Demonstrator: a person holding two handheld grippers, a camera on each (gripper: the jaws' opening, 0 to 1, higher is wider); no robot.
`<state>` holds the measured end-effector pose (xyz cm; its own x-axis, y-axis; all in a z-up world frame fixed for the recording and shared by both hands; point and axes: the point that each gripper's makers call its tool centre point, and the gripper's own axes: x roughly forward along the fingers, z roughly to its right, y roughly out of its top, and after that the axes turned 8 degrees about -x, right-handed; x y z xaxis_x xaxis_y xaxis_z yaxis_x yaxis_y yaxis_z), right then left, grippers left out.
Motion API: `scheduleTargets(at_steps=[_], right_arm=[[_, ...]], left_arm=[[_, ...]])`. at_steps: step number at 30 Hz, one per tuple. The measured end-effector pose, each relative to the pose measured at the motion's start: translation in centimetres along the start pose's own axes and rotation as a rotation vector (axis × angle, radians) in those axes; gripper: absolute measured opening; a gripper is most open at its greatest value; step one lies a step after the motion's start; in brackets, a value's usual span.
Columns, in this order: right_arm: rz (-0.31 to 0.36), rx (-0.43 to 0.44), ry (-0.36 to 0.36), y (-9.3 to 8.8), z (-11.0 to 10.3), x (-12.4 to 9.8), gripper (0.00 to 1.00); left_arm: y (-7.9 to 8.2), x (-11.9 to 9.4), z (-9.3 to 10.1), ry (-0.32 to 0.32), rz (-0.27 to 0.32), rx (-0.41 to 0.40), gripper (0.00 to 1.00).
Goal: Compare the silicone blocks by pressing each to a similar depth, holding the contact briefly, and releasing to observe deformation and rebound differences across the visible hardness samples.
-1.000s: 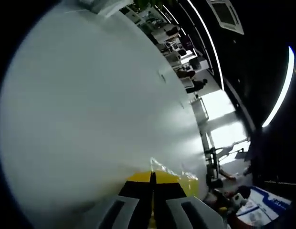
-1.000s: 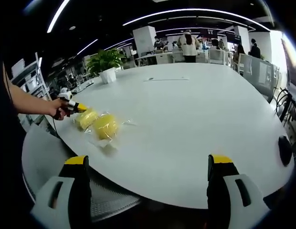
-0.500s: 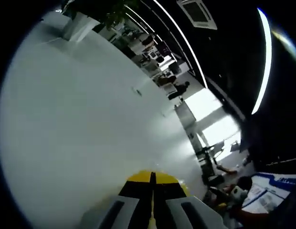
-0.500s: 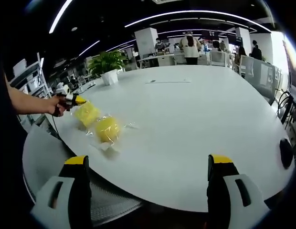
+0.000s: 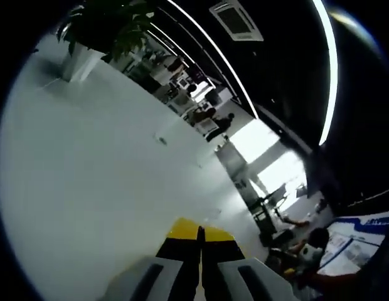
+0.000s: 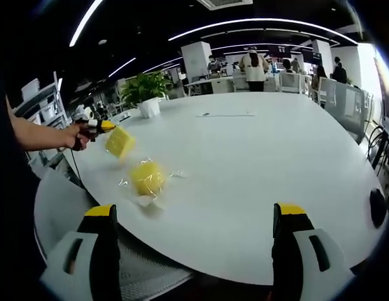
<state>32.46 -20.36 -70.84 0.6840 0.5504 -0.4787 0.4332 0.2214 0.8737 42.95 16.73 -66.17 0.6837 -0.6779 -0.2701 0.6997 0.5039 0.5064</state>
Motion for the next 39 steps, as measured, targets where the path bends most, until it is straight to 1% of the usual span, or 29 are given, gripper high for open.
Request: scheduleTargets(at_steps=[2,3,4,8,10,13,19,20,24,28,30,34,39], right_arm=[[0.012,0.004,0.001,0.3,0.0,0.0,0.96],[0.018,0.006,0.002,0.5,0.0,0.0,0.96],[0.021,0.006,0.002,0.7,0.0,0.0,0.96],[0.036,-0.003,-0.002,1.3,0.1,-0.1,0.96],[0.045,-0.010,-0.008,1.6,0.2,-0.2,0.96],[0.058,-0.008,-0.013,1.9,0.3,-0.4,0.96],[0.071,0.004,-0.017,2.0,0.3,-0.5,0.96],[0.083,0.004,-0.020,2.2,0.5,-0.6,0.96],[0.093,0.011,-0.025,2.6,0.5,-0.7,0.96],[0.092,0.008,-0.020,2.7,0.4,-0.7,0.96],[0.091,0.008,-0.016,2.7,0.4,-0.7,0.96],[0.089,0.006,-0.009,2.7,0.1,-0.6,0.96],[0.098,-0.009,-0.002,3.2,0.0,-0.4,0.96]], left_arm=[[0.5,-0.1,0.4,-0.007,0.010,0.006,0.00],[1.0,-0.2,0.5,0.003,0.026,-0.001,0.00],[1.3,-0.3,0.7,-0.001,0.034,-0.003,0.00],[2.6,-0.6,2.4,-0.024,0.062,0.030,0.00],[3.2,-0.7,3.1,-0.025,0.068,0.047,0.00],[3.8,-1.0,3.8,-0.033,0.079,0.058,0.00],[5.1,-1.7,5.0,-0.043,0.110,0.087,0.00],[5.3,-1.8,5.2,-0.046,0.113,0.089,0.00],[5.9,-2.1,6.0,-0.061,0.117,0.108,0.00],[6.3,-2.3,7.9,-0.107,0.092,0.143,0.00],[6.8,-2.5,9.2,-0.137,0.095,0.162,0.00],[8.1,-2.7,11.4,-0.158,0.107,0.207,0.00],[9.2,-2.7,13.3,-0.168,0.102,0.254,0.00]])
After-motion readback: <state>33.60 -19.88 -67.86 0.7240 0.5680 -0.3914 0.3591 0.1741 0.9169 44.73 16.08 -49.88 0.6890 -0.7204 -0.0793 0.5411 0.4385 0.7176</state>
